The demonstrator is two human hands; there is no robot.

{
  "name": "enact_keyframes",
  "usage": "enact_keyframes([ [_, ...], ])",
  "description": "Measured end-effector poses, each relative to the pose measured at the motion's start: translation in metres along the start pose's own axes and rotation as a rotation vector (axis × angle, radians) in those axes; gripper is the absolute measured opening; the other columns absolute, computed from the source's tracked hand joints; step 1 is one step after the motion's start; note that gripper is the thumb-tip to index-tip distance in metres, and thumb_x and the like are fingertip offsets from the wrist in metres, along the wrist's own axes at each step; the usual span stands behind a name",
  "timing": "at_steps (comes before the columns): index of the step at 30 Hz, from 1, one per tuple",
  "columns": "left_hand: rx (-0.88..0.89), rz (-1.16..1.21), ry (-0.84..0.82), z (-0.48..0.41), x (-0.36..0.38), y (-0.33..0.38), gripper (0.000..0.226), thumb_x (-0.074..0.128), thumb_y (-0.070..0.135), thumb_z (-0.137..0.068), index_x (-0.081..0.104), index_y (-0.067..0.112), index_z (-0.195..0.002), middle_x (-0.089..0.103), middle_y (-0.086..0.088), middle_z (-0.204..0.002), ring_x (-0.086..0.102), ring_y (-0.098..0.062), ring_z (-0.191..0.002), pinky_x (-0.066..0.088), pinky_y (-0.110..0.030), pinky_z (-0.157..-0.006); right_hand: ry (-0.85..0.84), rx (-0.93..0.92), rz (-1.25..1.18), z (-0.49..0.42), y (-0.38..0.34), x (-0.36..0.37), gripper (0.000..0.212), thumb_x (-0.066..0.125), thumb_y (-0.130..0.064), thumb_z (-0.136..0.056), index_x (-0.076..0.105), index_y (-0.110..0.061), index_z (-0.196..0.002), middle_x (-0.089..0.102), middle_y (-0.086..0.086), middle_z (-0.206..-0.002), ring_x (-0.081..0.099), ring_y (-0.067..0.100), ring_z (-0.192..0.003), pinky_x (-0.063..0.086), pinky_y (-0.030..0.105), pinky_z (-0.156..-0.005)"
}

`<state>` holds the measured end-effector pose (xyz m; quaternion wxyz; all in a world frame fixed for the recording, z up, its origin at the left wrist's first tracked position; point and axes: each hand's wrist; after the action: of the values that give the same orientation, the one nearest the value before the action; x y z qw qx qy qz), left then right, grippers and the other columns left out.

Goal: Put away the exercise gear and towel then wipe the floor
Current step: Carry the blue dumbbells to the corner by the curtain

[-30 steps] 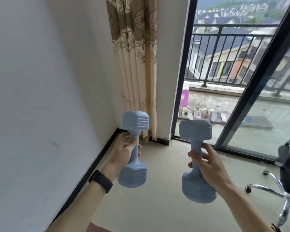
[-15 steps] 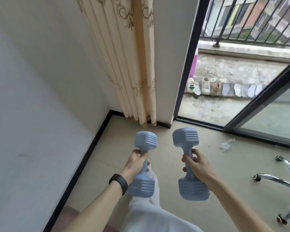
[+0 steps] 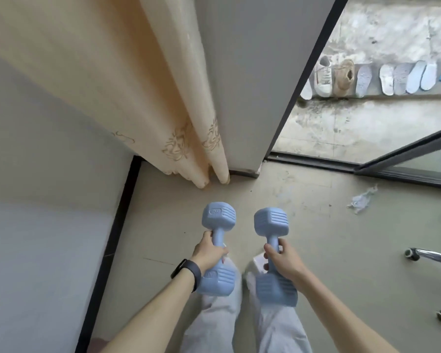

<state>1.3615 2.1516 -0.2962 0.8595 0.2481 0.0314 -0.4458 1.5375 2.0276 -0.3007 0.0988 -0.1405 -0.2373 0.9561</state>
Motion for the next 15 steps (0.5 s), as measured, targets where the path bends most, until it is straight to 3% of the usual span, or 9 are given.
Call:
enact_keyframes([
  [4,-0.059,-0.075,-0.019,-0.092,0.016,-0.005,0.035,0.064,0.012,-0.083,0.046,0.019,-0.111,0.066,0.000,-0.079,0.063,-0.016,-0.064,0.051,-0.028,-0.066,-0.083,0.143,0.041,-0.100,0.030,0.007,0.033,0.067,-0.023,-0.089,0.048,-0.005,-0.109,0.061,0.016,-0.100,0.073,0.026,-0.067,0.059,0.042,-0.070],
  [9,-0.159,-0.184,-0.065,-0.211,0.052,-0.037,0.040,0.064,0.019,-0.079,0.047,0.020,-0.116,0.065,-0.004,-0.100,0.064,-0.021,-0.092,0.051,-0.034,-0.080,-0.122,0.242,0.154,-0.206,0.070,0.022,0.027,0.063,-0.015,-0.089,0.046,-0.008,-0.108,0.062,0.007,-0.089,0.074,0.022,-0.069,0.059,0.036,-0.069],
  [15,-0.183,-0.250,-0.092,-0.339,0.093,-0.081,0.043,0.062,0.018,-0.082,0.045,0.020,-0.121,0.060,-0.006,-0.110,0.060,-0.026,-0.098,0.049,-0.034,-0.080,-0.104,0.250,0.261,-0.326,0.118,0.052,0.025,0.059,-0.020,-0.087,0.049,-0.008,-0.106,0.072,0.013,-0.086,0.074,0.024,-0.076,0.059,0.044,-0.081],
])
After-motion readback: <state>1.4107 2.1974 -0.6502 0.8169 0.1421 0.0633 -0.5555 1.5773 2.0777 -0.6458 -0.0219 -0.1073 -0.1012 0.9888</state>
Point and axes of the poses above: each hand's wrist, its own z-axis away from the middle knuckle, its own x-axis out of the palm, y = z × x
